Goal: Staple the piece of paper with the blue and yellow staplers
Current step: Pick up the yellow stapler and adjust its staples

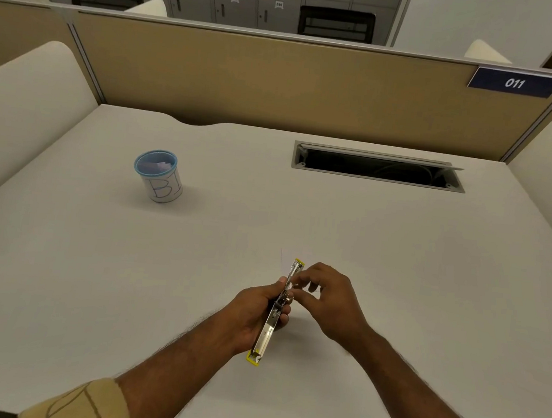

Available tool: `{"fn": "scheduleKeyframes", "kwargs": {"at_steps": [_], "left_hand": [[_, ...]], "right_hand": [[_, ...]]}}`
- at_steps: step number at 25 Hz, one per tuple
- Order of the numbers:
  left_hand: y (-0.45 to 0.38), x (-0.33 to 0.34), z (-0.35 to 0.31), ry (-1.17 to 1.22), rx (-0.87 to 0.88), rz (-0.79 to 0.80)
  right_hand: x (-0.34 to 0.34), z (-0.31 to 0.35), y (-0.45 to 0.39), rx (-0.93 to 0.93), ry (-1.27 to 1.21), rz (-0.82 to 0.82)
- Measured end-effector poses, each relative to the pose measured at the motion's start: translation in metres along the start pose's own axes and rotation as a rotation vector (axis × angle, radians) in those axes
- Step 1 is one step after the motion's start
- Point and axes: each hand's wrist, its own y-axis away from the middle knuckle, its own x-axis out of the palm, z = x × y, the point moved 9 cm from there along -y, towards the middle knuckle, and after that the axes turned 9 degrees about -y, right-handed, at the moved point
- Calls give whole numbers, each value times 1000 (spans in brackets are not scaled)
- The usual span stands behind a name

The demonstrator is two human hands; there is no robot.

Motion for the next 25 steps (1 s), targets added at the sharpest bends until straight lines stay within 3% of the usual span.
{"fn": "scheduleKeyframes", "kwargs": {"at_steps": [4,11,20,25], "left_hand": [[-1,-1,-2,-13,4,2],[-2,-1,-4,-43,13,-1],[-5,-1,-2,-22,-15,13],[-5,-6,1,-11,-22,9]], "right_hand": [[-3,2,1,-3,-58,-36],[-17,-16,-1,187,-389,-192],[-20,-26,2,238,-397,-279],[-18,-20,-7,185,-243,-243]]}}
